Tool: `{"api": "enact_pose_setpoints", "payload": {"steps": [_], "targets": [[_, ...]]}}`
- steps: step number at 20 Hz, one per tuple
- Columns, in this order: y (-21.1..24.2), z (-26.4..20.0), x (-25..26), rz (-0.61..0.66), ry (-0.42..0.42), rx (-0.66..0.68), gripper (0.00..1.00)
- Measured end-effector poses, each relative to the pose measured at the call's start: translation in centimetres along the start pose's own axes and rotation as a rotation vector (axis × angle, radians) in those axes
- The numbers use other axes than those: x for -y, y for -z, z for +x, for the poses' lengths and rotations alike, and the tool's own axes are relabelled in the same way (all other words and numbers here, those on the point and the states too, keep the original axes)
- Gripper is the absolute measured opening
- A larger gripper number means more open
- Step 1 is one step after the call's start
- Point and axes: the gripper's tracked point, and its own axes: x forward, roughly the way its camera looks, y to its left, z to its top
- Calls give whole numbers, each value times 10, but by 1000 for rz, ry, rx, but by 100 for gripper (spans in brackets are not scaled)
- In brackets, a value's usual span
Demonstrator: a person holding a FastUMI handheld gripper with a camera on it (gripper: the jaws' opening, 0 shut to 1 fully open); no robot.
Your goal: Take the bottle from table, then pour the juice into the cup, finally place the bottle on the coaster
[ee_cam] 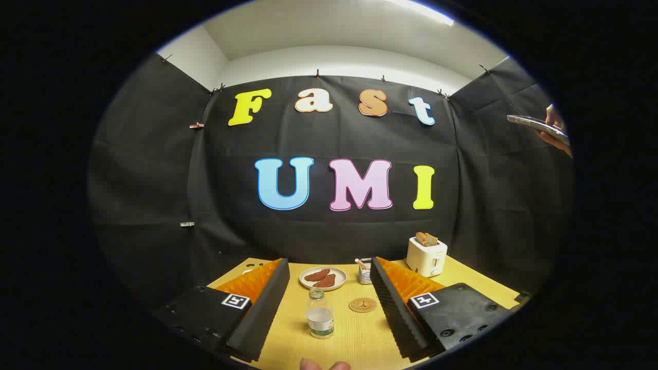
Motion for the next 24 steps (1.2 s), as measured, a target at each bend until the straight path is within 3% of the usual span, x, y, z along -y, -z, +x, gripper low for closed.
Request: {"api": "enact_pose_setpoints", "payload": {"steps": [24], "targets": [[17,10,-6,-10,1,-21,97]]}}
